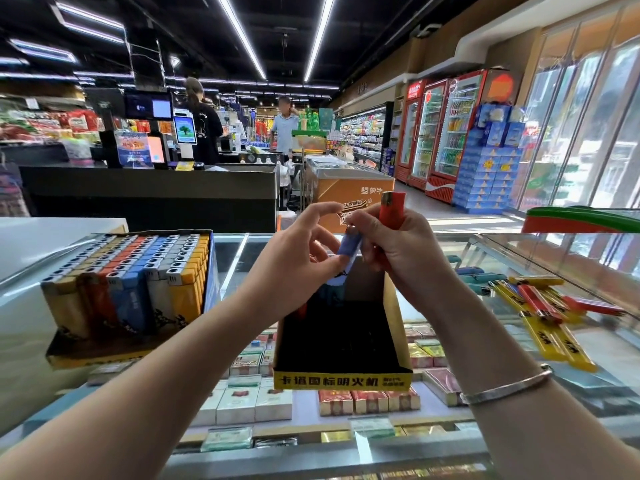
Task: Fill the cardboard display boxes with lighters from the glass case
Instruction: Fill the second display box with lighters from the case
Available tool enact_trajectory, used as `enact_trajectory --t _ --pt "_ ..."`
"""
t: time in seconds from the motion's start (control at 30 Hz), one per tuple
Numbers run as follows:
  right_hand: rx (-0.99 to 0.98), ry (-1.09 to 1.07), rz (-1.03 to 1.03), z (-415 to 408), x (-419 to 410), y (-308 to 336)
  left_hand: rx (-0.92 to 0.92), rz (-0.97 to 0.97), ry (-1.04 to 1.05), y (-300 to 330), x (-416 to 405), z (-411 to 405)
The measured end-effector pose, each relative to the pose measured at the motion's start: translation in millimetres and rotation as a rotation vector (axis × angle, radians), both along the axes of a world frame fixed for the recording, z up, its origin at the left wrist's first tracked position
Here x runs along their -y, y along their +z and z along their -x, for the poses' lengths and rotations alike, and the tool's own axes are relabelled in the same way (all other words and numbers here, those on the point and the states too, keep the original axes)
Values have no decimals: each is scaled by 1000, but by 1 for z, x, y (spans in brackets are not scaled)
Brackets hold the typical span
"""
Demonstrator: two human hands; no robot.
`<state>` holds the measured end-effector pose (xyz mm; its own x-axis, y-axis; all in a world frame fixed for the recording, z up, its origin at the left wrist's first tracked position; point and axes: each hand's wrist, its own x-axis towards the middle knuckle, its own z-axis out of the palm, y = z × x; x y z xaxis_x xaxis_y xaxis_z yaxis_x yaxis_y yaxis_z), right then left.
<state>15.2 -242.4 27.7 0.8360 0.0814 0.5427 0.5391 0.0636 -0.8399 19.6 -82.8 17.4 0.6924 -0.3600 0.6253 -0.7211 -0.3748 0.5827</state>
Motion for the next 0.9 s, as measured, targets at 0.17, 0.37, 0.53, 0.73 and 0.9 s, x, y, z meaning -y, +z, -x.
enact_trajectory --t 0.17,0.37,0.53,0.73,0.9 --pt "-30 -90 -55 0 4 1 5 -32 13 1 -1 2" --pt "-313 -443 67 -9 18 -4 -29 58 -16 -1 1 -3" --pt "-416 -384 168 -9 13 -6 43 25 5 0 15 -7" --pt "-434 -394 211 -9 13 -6 109 -27 62 3 13 -9" --pt "-430 -398 248 -11 13 -7 45 -33 92 12 -9 -8"
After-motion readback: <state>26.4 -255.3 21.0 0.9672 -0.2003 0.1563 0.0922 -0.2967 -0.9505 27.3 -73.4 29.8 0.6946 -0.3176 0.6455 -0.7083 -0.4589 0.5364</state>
